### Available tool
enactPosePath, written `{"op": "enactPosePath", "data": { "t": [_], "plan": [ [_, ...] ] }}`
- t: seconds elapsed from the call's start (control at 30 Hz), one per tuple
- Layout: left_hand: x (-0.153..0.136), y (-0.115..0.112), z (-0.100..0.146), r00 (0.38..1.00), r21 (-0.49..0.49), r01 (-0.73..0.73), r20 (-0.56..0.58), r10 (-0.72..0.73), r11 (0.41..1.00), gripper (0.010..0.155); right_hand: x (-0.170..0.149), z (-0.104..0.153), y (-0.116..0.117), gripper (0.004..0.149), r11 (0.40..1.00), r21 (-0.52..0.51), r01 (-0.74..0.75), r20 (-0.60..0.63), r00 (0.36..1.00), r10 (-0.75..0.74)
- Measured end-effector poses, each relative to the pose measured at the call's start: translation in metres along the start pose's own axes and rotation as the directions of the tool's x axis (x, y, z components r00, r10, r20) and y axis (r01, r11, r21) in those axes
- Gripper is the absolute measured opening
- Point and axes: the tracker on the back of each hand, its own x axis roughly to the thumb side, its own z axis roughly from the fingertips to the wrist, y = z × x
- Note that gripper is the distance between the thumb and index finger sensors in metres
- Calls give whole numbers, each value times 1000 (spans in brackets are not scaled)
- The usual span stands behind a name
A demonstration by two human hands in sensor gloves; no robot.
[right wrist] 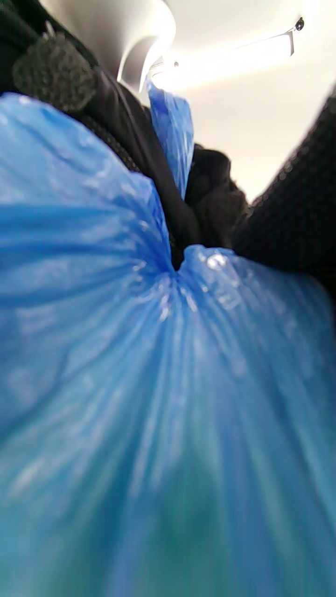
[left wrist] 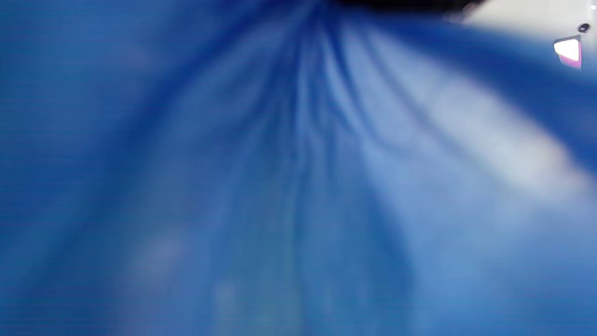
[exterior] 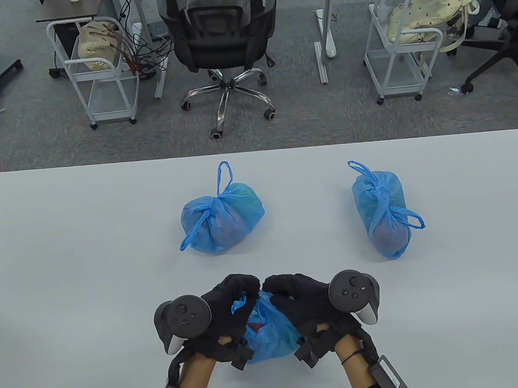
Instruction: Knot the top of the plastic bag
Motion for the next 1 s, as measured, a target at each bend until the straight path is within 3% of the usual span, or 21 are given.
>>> {"op": "enactPosePath", "data": {
  "t": [0.13, 0.27, 0.33, 0.43, 0.53, 0.7, 0.83, 1.0],
  "plan": [
    [1, 0, 2, 1000, 20, -4, -2, 4, 1000, 38, 0, 0, 0, 43, 1000, 9, -3, -5, 1000, 3],
    [1, -2, 1, 999, 10, -49, 11, 48, 999, 38, 9, -1, 10, 75, 984, 150, -98, -32, 994, 104],
    [0, -3, 1, 996, -9, -88, 4, 88, 996, 38, 14, -1, 15, 79, 972, 161, -171, -28, 984, 178],
    [-2, -3, -1, 993, -40, -120, 1, 121, 992, 37, 17, -2, 13, 69, 972, 53, -228, -12, 973, 229],
    [-6, -5, -3, 969, -121, -249, -33, 246, 961, 38, 13, 0, 6, 57, 975, -30, -220, -34, 975, 219],
    [-12, -11, -5, 924, -236, -381, -105, 367, 894, 46, 7, 1, 2, 51, 973, -69, -220, -38, 975, 218],
    [-14, -8, -6, 941, -229, -338, -109, 321, 913, 49, 7, 1, 3, 50, 976, -55, -211, -29, 977, 209],
    [-7, -5, -4, 989, -176, -145, -56, 137, 974, 49, 5, 0, 2, 47, 996, -11, -84, -7, 996, 84]
  ]
}}
